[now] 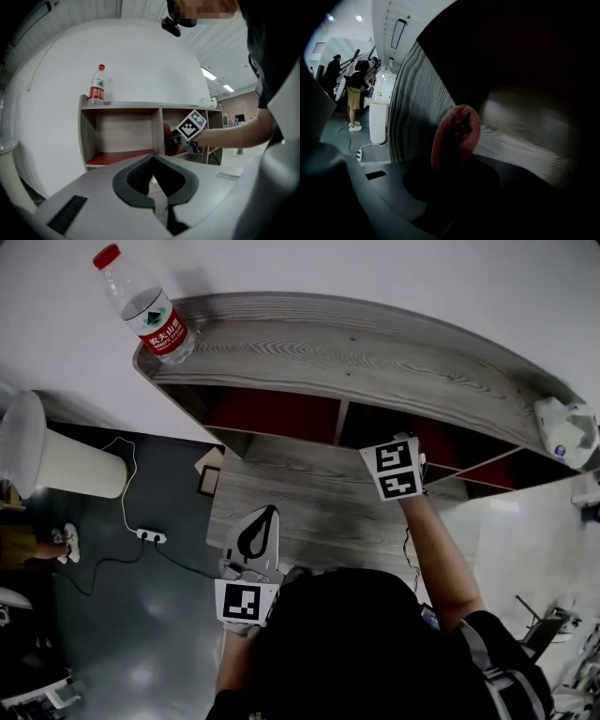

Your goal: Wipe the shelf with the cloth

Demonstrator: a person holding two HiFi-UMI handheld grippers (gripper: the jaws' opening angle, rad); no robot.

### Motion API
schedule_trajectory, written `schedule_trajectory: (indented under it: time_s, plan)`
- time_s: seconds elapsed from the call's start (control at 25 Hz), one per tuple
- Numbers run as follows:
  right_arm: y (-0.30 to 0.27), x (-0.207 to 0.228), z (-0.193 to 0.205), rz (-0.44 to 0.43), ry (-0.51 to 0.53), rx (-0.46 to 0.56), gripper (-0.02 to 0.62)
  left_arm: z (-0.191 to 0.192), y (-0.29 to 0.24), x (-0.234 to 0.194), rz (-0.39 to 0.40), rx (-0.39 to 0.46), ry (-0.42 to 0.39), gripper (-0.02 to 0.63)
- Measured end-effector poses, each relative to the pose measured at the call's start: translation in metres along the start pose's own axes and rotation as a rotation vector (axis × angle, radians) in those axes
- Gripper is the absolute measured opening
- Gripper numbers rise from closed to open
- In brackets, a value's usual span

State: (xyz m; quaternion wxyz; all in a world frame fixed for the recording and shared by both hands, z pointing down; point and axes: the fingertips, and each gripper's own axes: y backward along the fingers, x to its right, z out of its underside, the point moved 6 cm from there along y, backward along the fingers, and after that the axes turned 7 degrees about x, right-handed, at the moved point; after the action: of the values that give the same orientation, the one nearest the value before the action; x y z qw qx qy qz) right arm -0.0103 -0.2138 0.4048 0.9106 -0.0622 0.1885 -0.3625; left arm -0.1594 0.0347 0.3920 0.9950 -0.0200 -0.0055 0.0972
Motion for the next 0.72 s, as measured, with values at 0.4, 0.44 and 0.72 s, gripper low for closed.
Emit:
schedule_trajectory:
  time_s: [0.4,0.44,0.72]
  plan:
    - [-0.005,-0.023,0.028,-0.095,0.153,-0.207,0.055,0.01,-0.003,0.004,0.026,-0.013,0.013,0.0]
    - [-0.005,-0.023,0.029,-0.093,0.162,-0.21,0.055,0.01,-0.004,0.005,0.032,-0.016,0.016,0.0]
    - [0.015,0.011,0.045,-0.02,0.098,-0.26,0.055,0.016,-0.01,0.013,0.087,-0.016,0.04,0.0]
